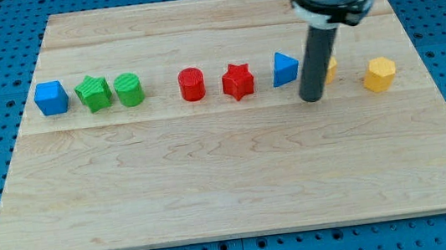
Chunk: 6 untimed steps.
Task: Touch the red star
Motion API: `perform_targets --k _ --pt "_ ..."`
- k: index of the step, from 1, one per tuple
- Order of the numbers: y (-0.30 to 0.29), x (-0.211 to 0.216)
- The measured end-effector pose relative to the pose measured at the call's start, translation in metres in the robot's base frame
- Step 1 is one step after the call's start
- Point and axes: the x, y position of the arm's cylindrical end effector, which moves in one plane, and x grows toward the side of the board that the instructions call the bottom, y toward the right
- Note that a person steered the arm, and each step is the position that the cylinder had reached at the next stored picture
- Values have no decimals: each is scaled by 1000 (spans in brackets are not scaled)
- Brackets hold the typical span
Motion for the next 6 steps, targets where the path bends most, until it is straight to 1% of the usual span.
perform_targets --k 1,2,3,4,5,6 --pt "-19 -11" --pt "-45 -13" --pt "-59 -27" --pt "-67 -52" --pt "-66 -73" --pt "-31 -79"
